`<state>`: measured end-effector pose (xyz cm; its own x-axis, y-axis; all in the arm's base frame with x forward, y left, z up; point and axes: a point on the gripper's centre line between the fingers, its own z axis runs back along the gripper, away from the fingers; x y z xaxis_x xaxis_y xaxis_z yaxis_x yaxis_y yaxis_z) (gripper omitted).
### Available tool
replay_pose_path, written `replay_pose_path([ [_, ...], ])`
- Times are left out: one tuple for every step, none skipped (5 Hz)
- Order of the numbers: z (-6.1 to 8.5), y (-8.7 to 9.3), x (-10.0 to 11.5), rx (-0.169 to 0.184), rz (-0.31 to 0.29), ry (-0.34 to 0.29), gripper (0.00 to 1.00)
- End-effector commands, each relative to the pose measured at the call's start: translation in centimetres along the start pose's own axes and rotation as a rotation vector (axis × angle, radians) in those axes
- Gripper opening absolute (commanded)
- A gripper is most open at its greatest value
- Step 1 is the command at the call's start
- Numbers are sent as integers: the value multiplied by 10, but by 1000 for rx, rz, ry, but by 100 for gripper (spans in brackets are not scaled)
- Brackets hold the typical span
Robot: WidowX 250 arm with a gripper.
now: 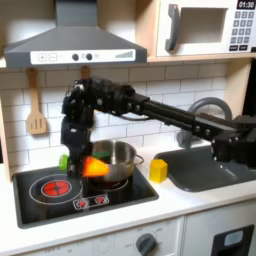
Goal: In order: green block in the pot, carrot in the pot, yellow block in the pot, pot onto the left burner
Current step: 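Put the carrot in the pot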
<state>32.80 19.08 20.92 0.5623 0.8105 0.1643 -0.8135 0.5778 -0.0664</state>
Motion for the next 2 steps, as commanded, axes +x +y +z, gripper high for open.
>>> replay_pose_path([
  [11,-28,0,-25,-216,-37,0],
  [17,-45,-4,-36,-270,-50,0],
])
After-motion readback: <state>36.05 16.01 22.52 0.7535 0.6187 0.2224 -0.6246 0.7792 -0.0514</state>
